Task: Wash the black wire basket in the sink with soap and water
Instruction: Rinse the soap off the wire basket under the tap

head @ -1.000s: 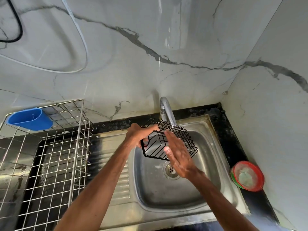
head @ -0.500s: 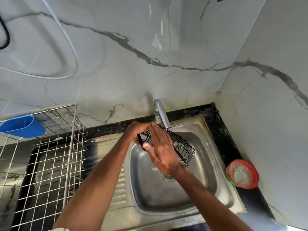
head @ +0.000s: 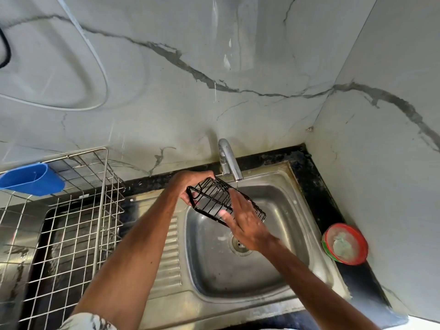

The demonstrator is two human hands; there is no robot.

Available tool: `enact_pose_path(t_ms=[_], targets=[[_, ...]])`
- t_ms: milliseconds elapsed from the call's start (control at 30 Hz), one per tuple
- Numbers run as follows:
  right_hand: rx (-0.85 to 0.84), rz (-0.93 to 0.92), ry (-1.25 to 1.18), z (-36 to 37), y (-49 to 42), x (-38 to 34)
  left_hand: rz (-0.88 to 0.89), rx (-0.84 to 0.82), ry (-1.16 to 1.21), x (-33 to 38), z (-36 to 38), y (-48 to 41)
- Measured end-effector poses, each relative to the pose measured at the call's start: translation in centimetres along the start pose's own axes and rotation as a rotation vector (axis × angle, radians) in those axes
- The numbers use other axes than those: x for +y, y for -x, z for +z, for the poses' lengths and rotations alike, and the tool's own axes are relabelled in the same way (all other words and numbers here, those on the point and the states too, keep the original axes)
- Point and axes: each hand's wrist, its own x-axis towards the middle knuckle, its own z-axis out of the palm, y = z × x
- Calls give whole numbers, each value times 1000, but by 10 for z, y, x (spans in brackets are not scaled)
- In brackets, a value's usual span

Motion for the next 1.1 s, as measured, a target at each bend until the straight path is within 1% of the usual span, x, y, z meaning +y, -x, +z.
enact_pose_path(t_ms=[67, 133, 233, 300, 400, 467, 533, 667, 733, 800, 867, 933, 1000, 1067, 1100], targets=[[-5, -31, -14, -1, -11, -23, 29, 34, -21, 1, 0, -1], [30, -39, 7, -2, -20, -30, 25, 54, 6, 1, 0, -1], [48, -30, 42, 0, -21, -6, 11, 67, 53, -1, -6, -2], [38, 67, -9, 1, -10, 22, 13, 61, 93, -5, -13, -3], [-54, 272, -34, -2, 10, 55, -2, 59, 115, -12, -21, -5], [-83, 324, -35, -3, 13, 59, -6, 59, 92, -16, -21, -7], [-75, 263, -27, 0, 6, 41, -10, 39, 83, -18, -18, -11], [-35, 1, -22, 1, -11, -23, -37, 28, 82, -22, -11, -18], [-9, -67, 23, 2, -18, -33, -42, 34, 103, -25, -12, -20], [29, -77, 55, 1, -21, -24, -51, 22, 144, -28, -16, -20], [37, 18, 44, 1, -17, 3, -42, 24, 173, -32, -23, -17], [16, 189, -4, -1, -9, 36, -39, 32, 186, -36, -28, -17], [-15, 313, -47, -7, -3, 57, -36, 27, 190, -38, -32, -18], [-53, 320, -44, -11, -3, 53, -39, 31, 188, -39, -30, -19], [-65, 272, -35, -11, -5, 42, -39, 30, 185, -39, -28, -21]])
